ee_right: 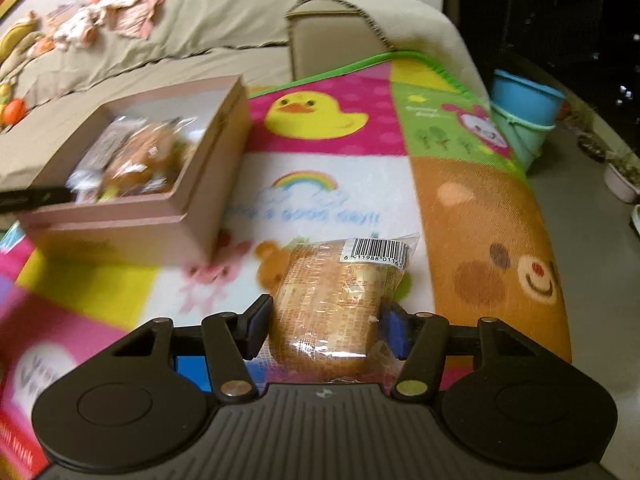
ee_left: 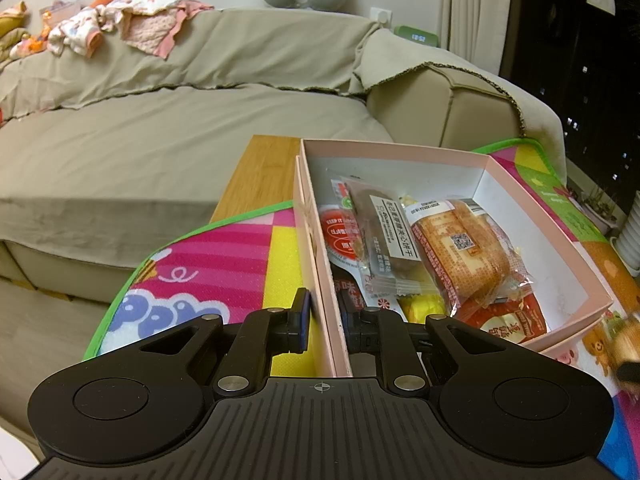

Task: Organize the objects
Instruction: 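Reach to the round bun in clear wrap and grasp it with the right gripper, then carry the round bun over the pink box and open the right gripper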

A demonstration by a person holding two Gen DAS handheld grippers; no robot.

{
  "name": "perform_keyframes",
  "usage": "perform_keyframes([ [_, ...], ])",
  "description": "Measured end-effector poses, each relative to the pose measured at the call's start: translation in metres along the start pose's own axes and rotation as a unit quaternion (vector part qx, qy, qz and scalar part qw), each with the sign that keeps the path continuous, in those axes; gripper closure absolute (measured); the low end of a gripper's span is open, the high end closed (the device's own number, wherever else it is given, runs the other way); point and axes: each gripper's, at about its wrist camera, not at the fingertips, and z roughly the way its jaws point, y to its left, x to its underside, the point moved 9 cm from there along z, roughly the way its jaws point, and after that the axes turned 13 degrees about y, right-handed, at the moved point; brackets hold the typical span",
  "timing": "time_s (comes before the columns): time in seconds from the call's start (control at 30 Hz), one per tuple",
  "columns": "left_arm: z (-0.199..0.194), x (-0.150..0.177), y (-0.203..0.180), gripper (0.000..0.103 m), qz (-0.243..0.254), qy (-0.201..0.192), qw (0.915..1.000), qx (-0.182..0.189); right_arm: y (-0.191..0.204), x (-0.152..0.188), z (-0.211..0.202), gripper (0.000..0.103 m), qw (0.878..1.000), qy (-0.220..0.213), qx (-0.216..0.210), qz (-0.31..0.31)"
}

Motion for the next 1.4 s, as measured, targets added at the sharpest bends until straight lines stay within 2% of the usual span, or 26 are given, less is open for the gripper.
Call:
perform_keyframes([
  [0.27,0.001,-0.002,0.000,0.086,0.000,-0.002,1.0000,0.001,0.012,0.023,-0.027,0.046,0.999,0.024,-0.025,-0.021],
  [0.4,0.001,-0.002,0.001,0.086,-0.002,-0.002,1.0000,0.006,0.026,0.018,-0.050,0.046,0.998,0.019,-0.053,-0.028],
  [0.6,0.001,-0.001,0.004,0.086,-0.006,-0.004,0.9999,0.013,0.046,-0.026,-0.089,0.046,0.995,-0.035,-0.084,-0.042],
  [0.8,0.000,-0.001,0.004,0.085,-0.009,-0.006,0.9998,0.018,0.071,-0.101,-0.116,0.046,0.985,-0.095,-0.139,-0.036],
  [0.93,0.000,-0.001,0.004,0.085,-0.007,-0.005,0.9998,0.018,0.091,-0.151,-0.108,0.046,0.981,-0.119,-0.151,-0.033],
  [1.13,0.001,-0.001,0.004,0.085,-0.006,-0.005,0.9998,0.018,0.104,-0.192,-0.069,0.046,0.979,-0.125,-0.161,-0.011],
  [1.27,0.001,-0.001,0.004,0.085,-0.005,-0.006,0.9998,0.019,0.098,-0.191,-0.034,0.044,0.983,-0.094,-0.157,0.009],
  [1.4,0.001,-0.003,0.003,0.085,-0.004,-0.007,0.9998,0.021,0.087,-0.174,-0.021,0.044,0.986,-0.078,-0.146,0.011],
])
